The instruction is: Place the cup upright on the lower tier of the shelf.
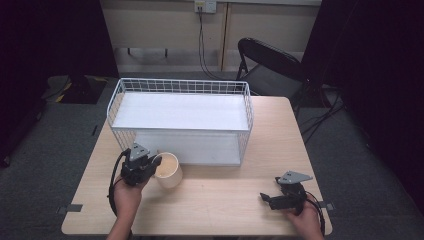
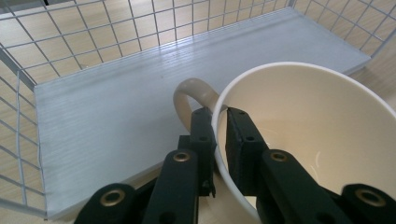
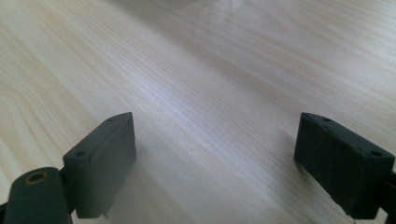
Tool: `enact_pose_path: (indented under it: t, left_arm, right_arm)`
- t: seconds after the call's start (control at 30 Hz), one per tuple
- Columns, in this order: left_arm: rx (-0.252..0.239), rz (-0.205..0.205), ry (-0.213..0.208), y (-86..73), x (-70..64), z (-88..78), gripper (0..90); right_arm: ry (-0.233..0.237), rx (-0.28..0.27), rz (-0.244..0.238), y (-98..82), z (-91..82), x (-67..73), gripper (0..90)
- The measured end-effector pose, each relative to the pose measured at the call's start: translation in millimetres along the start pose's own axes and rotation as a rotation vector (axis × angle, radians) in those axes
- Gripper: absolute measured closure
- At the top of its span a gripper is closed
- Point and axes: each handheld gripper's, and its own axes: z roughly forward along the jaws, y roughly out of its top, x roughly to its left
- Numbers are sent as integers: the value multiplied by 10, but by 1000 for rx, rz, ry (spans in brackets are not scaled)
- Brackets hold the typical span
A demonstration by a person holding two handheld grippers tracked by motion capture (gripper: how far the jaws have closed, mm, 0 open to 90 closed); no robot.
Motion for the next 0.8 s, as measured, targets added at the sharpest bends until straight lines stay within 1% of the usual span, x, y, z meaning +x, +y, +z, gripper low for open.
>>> enact_pose_path:
  t: [0.07,0.13,0.2,0.3,0.33,0.5,0.53,0.57,0.6,0.7,0.73,0.8]
  left_arm:
    - [1,-1,7,13,1,6,819]
    - [-6,-11,13,26,5,12,819]
    - [-8,-9,25,44,9,15,819]
    - [-13,-15,31,60,12,20,819]
    - [-15,-16,42,77,15,26,819]
    - [-26,-16,63,93,31,43,819]
    - [-27,-27,75,92,49,53,819]
    - [-28,-35,77,92,59,61,819]
    - [-27,-38,84,93,65,69,819]
    - [-24,-40,93,99,75,87,819]
    - [-27,-47,101,106,83,105,819]
    - [-26,-43,109,118,88,116,819]
  right_arm:
    - [0,0,0,0,0,0,119]
    - [0,-1,-1,0,0,-1,119]
    - [0,0,0,0,0,0,119]
    - [0,0,-1,0,0,-1,119]
    - [0,0,0,0,0,0,119]
    - [-1,-1,-1,0,0,-1,119]
    - [1,-2,-1,0,2,-1,119]
    - [0,0,0,0,0,0,119]
    - [0,0,0,0,0,0,119]
    - [1,-2,0,0,2,-1,119]
    - [0,0,0,0,0,0,119]
    - [0,-1,-1,0,0,-1,119]
